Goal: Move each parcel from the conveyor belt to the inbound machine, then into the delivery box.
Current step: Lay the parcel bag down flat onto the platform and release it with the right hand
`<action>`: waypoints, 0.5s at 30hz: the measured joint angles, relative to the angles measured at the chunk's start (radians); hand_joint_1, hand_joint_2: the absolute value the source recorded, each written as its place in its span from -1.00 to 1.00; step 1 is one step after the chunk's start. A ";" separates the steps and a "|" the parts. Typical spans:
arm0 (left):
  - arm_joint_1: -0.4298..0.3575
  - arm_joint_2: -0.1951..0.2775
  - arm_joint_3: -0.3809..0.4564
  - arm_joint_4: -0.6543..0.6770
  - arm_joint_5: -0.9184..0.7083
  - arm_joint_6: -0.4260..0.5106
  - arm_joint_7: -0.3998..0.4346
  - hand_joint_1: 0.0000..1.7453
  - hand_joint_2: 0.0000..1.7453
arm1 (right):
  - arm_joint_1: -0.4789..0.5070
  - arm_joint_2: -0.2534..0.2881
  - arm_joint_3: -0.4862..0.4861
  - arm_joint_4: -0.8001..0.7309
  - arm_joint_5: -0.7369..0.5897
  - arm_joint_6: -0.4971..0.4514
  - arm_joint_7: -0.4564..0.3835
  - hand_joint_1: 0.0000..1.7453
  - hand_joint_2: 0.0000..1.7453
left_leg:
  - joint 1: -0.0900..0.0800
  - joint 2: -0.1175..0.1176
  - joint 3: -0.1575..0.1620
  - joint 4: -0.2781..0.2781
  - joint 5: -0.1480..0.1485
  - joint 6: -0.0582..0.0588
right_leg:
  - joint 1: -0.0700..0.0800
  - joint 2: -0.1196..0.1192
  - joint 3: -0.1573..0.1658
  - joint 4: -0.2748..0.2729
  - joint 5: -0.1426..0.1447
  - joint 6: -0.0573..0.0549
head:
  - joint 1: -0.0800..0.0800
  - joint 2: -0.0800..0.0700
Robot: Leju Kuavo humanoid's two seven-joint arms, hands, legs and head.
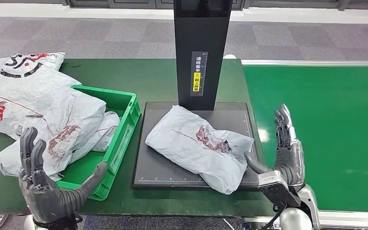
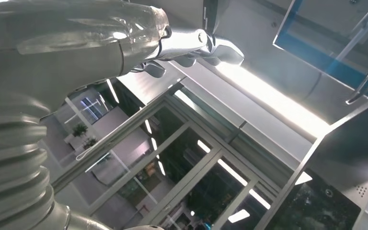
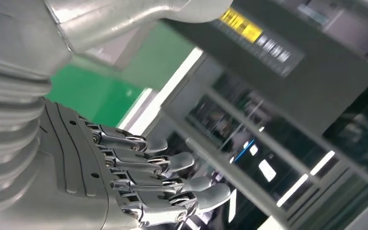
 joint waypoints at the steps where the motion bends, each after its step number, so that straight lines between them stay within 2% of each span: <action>1: -0.002 0.000 0.000 0.000 0.004 -0.017 0.003 -1.00 1.00 | 0.005 0.008 -0.014 -0.004 0.018 -0.030 0.013 -1.00 1.00 | 0.000 0.000 0.000 0.000 0.000 0.000 | 0.000 0.000 0.000 0.000 0.000 0.000 | 0.000 0.000; 5: -0.031 0.000 -0.004 0.015 0.038 -0.121 0.013 -1.00 1.00 | 0.022 0.048 -0.103 -0.006 0.116 -0.209 0.076 -1.00 1.00 | 0.000 -0.001 0.000 0.000 0.000 0.000 | 0.000 -0.001 0.000 0.000 0.000 0.001 | 0.000 0.000; 7: -0.053 -0.001 -0.015 0.033 0.067 -0.173 0.013 -1.00 1.00 | 0.026 0.062 -0.149 -0.002 0.154 -0.264 0.096 -1.00 1.00 | 0.000 0.000 0.000 0.000 0.000 0.000 | 0.000 0.000 0.001 0.000 0.000 0.001 | 0.000 0.000; 12: -0.145 -0.001 -0.056 0.133 0.170 -0.342 0.017 -1.00 1.00 | 0.034 0.078 -0.203 0.030 0.205 -0.281 0.120 -1.00 1.00 | 0.000 0.000 0.000 0.000 0.001 0.000 | 0.000 0.000 0.001 0.000 0.001 0.001 | 0.000 0.000; 15: -0.209 -0.003 -0.077 0.214 0.185 -0.399 0.025 -1.00 1.00 | 0.030 0.079 -0.206 0.054 0.221 -0.280 0.129 -1.00 1.00 | 0.000 0.000 0.000 0.000 0.001 0.001 | 0.000 0.000 0.001 0.000 0.001 0.001 | 0.000 0.000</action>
